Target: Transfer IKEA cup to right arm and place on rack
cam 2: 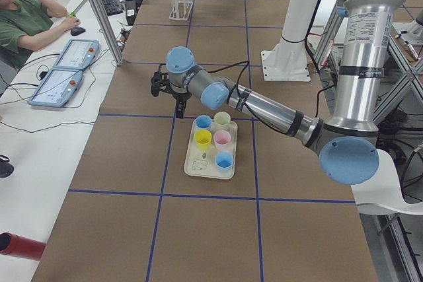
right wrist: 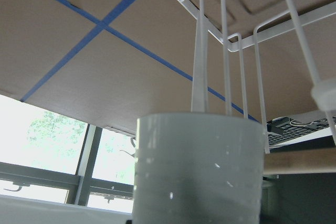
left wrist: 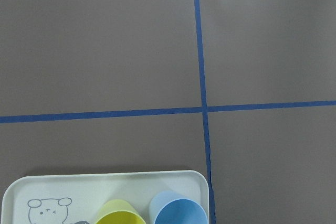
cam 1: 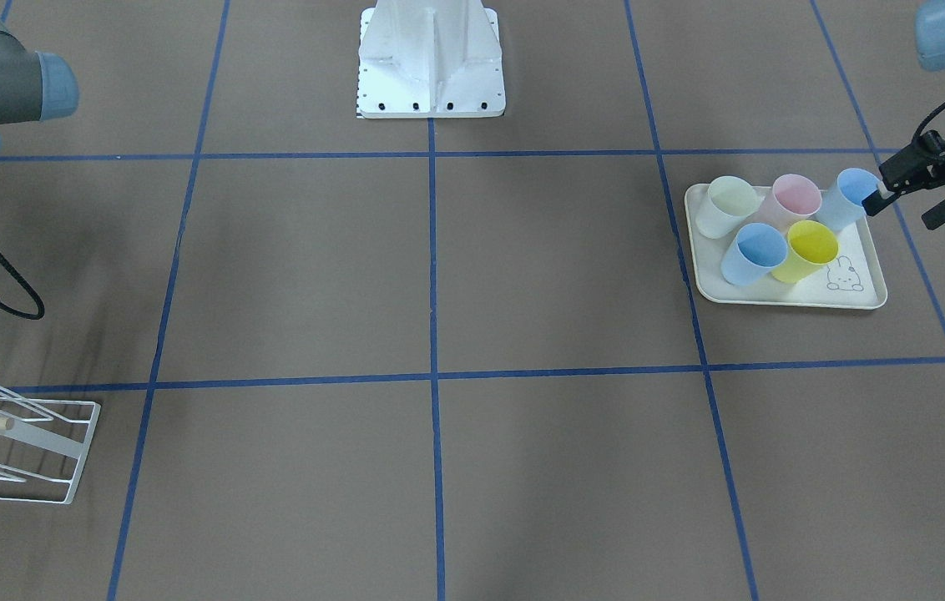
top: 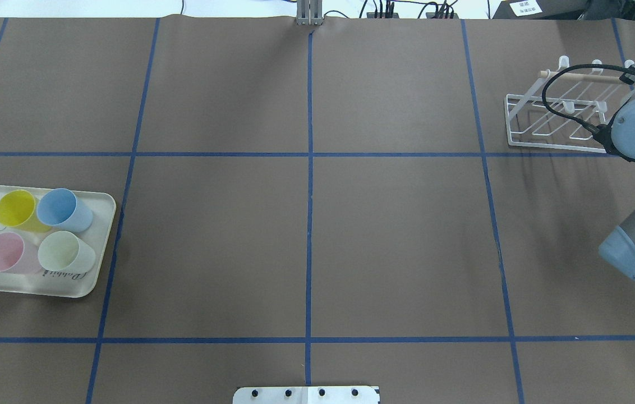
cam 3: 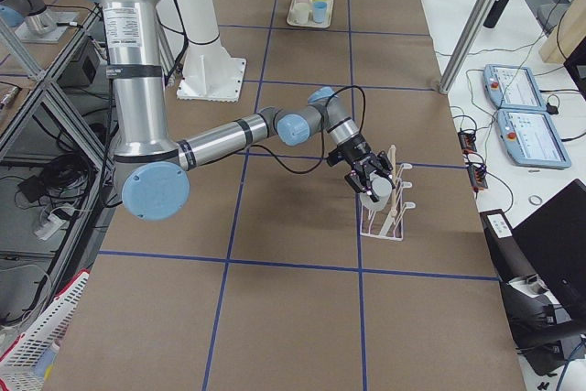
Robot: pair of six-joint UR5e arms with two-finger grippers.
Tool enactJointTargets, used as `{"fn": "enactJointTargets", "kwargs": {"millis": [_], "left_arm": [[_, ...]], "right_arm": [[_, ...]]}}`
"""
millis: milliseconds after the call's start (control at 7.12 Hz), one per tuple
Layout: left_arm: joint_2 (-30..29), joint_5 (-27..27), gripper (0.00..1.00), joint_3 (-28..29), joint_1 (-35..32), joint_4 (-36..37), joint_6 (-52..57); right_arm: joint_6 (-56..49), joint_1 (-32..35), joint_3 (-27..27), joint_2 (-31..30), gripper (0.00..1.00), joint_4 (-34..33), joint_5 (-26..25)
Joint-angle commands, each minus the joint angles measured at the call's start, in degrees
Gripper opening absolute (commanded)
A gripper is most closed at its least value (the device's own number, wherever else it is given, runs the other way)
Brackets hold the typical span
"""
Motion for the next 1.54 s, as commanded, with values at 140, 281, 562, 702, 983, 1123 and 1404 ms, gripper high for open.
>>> {"fn": "enactJointTargets", "kwargs": {"millis": [140, 281, 562, 702, 983, 1123, 1404], "left_arm": [[-0.02, 0.01, 1.0, 0.03, 0.09, 0.0, 0.0], [-0.02, 0.01, 1.0, 0.03, 0.09, 0.0, 0.0], [-0.02, 0.01, 1.0, 0.03, 0.09, 0.0, 0.0], [0.07, 0.01, 1.0, -0.06, 0.0, 0.0, 0.0], [0.24, 0.09, 1.0, -0.41, 0.0, -0.09, 0.0], [0.33, 0.96, 1.0, -0.5, -0.09, -0.09, 0.61], [1.12, 7.64, 1.0, -0.85, 0.26, -0.44, 1.05]], "right_arm": [[-0.11, -0.06, -0.93, 0.23, 0.97, 0.44, -0.11], [-0.11, -0.06, -1.02, 0.23, 0.97, 0.44, -0.37], [0.42, 0.03, -0.33, 3.02, 0.99, 0.18, 0.15], [3.2, 0.38, -0.24, 4.7, 0.99, 0.09, 3.03], [17.91, 2.48, 2.55, 6.03, 0.99, -0.17, 14.16], [26.96, 3.36, 4.75, 6.03, 0.99, -0.35, 20.66], [48.29, 4.42, 8.54, 5.94, 0.99, -0.18, 33.31]]}}
